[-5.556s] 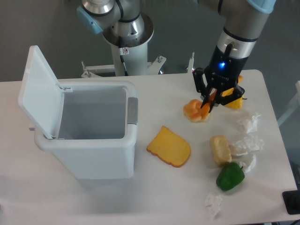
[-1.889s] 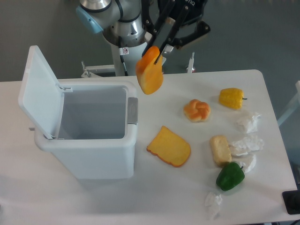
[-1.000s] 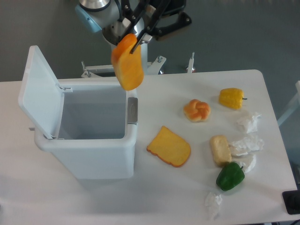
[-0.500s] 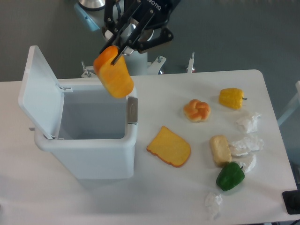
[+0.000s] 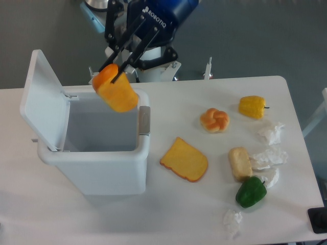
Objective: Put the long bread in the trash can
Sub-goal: 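Carry the held orange bread over to the open trash can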
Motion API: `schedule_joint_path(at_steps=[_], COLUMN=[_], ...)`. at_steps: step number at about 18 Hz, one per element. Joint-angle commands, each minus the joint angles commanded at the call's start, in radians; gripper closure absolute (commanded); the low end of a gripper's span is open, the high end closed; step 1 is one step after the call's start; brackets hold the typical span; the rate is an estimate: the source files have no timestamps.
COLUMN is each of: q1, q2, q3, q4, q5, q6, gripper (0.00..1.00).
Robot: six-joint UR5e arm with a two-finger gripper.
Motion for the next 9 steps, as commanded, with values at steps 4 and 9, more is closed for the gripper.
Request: schedule_joint_path(at_steps=[4, 9], q1=[-0.02, -0.043], q2=[-0.018, -0.041], q3=[0.0, 0.0], q4=[0.011, 0.015], q5=[0.002, 0.002], q6=[0.002, 0.003], gripper=[0.74, 0.74])
